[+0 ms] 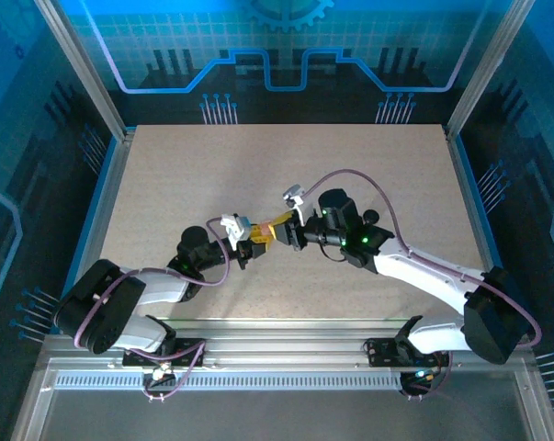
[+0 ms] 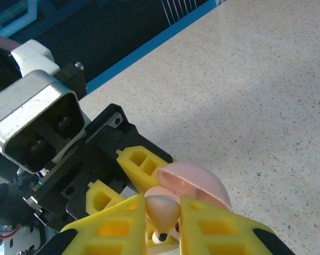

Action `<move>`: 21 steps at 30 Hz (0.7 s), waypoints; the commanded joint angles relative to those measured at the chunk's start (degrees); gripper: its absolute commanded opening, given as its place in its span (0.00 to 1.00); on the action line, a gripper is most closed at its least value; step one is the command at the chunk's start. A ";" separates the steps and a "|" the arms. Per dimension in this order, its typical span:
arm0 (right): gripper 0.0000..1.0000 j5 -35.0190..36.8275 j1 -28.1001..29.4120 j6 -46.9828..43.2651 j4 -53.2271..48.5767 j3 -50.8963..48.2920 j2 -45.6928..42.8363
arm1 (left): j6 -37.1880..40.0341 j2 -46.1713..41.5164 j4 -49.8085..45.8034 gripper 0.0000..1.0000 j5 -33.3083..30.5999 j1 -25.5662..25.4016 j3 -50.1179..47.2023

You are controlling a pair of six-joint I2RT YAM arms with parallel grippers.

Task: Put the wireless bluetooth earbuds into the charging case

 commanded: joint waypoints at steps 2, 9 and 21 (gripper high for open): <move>0.20 0.36 1.18 -2.09 0.23 3.13 1.46 | 0.15 -0.91 3.46 0.15 2.27 -0.30 1.06; 0.20 0.24 1.39 -2.54 0.73 4.89 3.41 | -0.34 -0.64 4.69 0.15 2.57 -0.30 1.04; 0.20 -0.93 1.45 -5.94 -3.73 7.69 5.22 | -0.34 -1.17 4.78 0.15 2.55 -0.30 1.03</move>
